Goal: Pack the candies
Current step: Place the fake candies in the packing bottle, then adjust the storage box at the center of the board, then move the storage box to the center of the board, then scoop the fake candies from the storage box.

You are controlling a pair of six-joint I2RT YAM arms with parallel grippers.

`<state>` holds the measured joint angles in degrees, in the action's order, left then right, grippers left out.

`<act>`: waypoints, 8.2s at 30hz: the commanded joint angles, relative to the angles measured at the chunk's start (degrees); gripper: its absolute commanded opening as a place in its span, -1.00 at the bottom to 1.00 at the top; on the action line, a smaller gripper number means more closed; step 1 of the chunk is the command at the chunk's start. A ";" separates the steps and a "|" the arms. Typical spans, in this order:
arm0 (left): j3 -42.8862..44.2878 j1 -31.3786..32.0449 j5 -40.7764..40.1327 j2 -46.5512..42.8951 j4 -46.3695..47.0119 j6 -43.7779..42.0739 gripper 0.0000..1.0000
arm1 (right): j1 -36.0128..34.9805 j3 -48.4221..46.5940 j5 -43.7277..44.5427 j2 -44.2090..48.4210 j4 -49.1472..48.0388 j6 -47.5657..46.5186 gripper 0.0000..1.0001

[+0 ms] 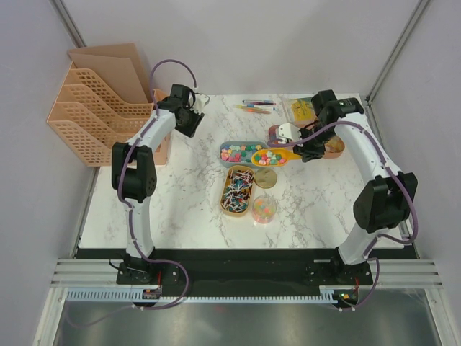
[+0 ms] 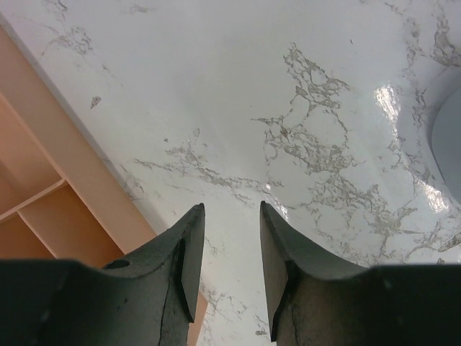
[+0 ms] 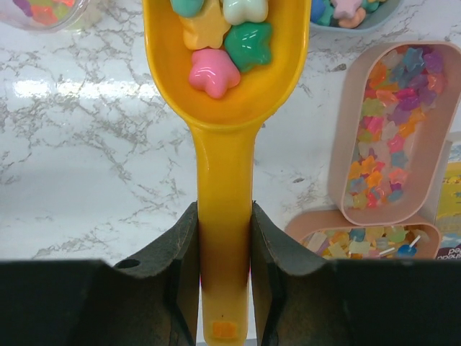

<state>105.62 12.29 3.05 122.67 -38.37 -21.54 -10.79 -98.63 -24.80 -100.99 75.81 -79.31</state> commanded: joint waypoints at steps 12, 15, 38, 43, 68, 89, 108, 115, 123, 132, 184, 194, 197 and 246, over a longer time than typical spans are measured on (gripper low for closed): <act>3.18 -0.08 -2.17 0.73 3.65 0.97 -0.11 | -5.03 11.53 11.43 11.43 5.93 -8.14 -0.99; 3.27 -0.08 -2.79 0.81 3.57 0.97 0.02 | -7.14 12.40 14.42 12.13 5.84 -8.23 -0.99; 1.43 -0.43 -5.42 1.61 5.32 3.87 1.00 | -17.60 20.23 32.61 16.35 1.10 -4.37 -0.99; -0.06 -0.52 -6.47 0.38 7.51 4.66 1.00 | -20.06 19.00 38.15 14.86 0.83 -3.22 -0.99; 2.13 0.10 38.80 -7.97 0.58 14.41 0.70 | -20.42 -5.23 38.60 1.43 -1.28 13.55 -0.99; 1.78 4.32 48.90 -3.24 0.66 16.97 -0.95 | -20.24 -31.98 22.35 -16.53 -6.11 22.54 -0.99; 3.73 4.67 37.21 -4.45 -2.05 9.52 -0.88 | -15.41 -22.67 14.78 -6.95 -8.76 25.26 -0.99; -15.35 6.16 29.22 -14.82 -10.14 -12.64 -0.52 | -9.61 -9.14 17.41 0.53 -7.17 19.46 -0.99; -14.48 10.82 29.65 -10.18 -14.80 -6.86 0.20 | -7.85 -8.16 17.24 0.62 -7.34 21.12 -0.99; -13.69 13.54 28.24 -6.92 -14.45 -2.98 0.19 | -6.44 -3.41 16.36 2.90 -8.48 19.45 -0.99; 17.34 16.89 20.34 13.91 -13.40 -34.35 -0.95 | -3.63 -3.32 19.35 2.03 -10.25 19.81 -0.99; 12.94 17.59 17.60 13.03 -9.27 -39.28 -0.95 | -3.63 -2.71 18.73 1.59 -10.42 20.33 -0.99; 14.34 18.55 19.18 13.29 -7.69 -38.05 -0.95 | -3.63 -3.32 19.26 1.59 -10.07 19.98 -0.99; -24.07 2.56 23.05 -8.33 9.80 -1.31 -0.95 | -19.62 -22.84 37.80 -17.31 7.86 14.18 -1.00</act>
<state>78.65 14.76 22.68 113.40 -31.35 -25.76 -29.50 -119.09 8.60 -117.40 77.14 -66.06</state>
